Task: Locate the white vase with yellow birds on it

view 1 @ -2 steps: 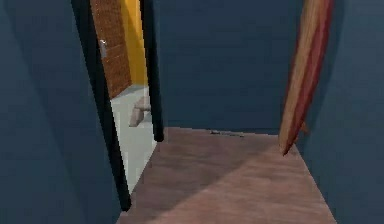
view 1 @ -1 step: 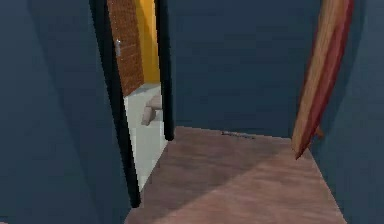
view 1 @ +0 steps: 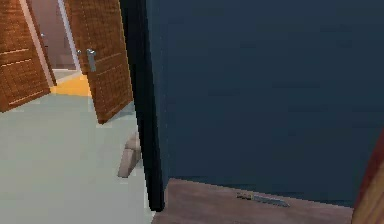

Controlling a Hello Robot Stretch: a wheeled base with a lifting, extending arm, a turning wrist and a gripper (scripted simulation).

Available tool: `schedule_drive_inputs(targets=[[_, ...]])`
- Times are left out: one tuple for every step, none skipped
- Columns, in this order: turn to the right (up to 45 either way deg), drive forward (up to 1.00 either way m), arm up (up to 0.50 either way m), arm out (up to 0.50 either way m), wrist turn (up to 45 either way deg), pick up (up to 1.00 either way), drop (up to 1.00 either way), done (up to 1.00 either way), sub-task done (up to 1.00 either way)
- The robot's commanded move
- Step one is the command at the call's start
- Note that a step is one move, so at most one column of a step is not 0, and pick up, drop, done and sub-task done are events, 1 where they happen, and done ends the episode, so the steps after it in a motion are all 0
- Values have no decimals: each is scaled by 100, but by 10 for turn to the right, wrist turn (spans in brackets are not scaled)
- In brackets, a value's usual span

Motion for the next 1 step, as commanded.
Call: schedule_drive_inputs(targets=[[-60,0,0,0,0,0,0,0,0]])
